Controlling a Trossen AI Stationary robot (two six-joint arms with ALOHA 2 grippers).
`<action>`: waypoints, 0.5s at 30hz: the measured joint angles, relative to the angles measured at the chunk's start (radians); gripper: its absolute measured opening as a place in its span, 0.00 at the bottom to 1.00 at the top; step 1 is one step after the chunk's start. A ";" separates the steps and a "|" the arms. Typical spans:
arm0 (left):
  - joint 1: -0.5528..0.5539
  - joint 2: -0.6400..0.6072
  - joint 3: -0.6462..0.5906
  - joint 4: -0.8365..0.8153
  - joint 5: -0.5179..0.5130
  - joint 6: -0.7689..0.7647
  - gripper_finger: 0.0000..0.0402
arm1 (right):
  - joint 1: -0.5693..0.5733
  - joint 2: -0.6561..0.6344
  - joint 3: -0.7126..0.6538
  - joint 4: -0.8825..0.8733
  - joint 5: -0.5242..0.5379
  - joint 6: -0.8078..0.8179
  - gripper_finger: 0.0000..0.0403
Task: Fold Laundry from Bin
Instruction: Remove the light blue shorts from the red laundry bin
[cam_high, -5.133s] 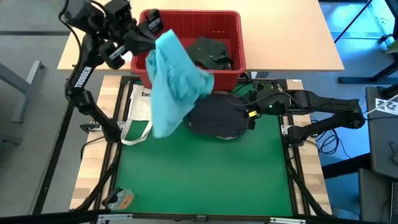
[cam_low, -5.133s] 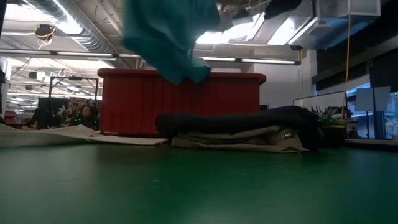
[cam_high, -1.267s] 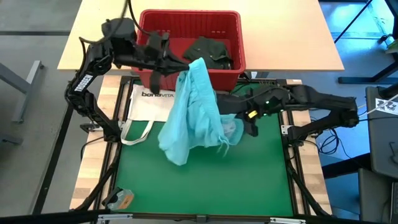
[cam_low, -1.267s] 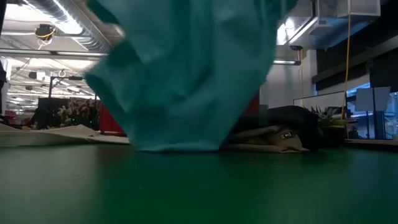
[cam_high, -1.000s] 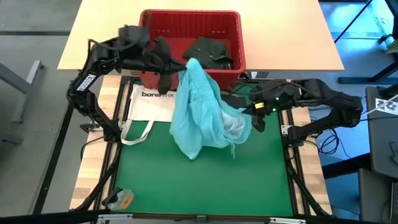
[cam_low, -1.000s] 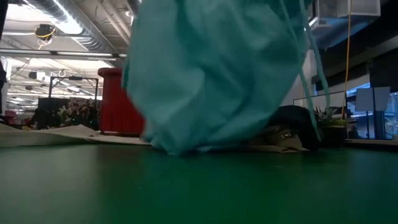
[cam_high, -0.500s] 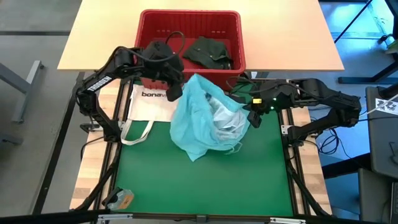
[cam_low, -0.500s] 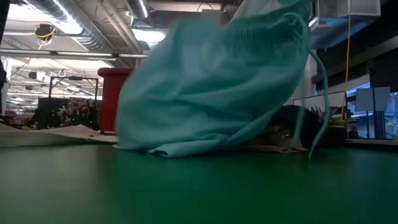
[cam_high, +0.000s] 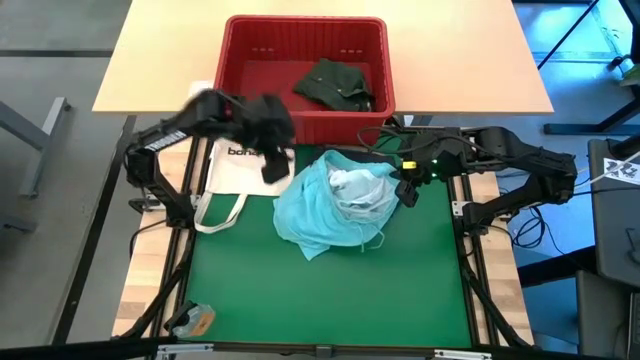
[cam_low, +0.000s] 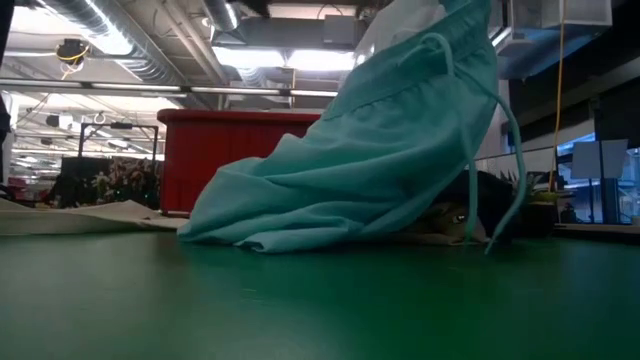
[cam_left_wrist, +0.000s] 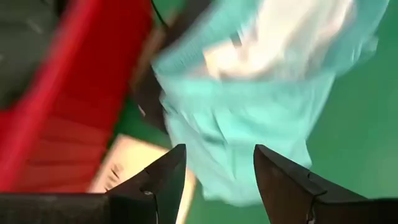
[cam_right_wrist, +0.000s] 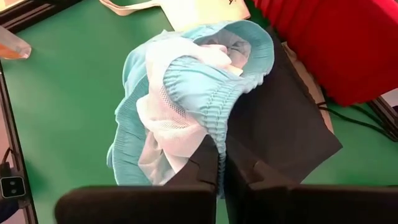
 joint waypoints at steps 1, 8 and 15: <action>-0.016 0.001 -0.030 -0.007 0.000 -0.013 0.45 | 0.000 0.000 0.000 0.000 -0.002 0.000 0.01; -0.119 0.000 -0.299 -0.002 -0.009 -0.075 0.45 | 0.000 0.000 0.000 -0.009 -0.008 -0.001 0.01; -0.174 0.000 -0.575 0.074 -0.079 -0.120 0.43 | 0.000 0.000 0.000 -0.011 -0.035 -0.005 0.01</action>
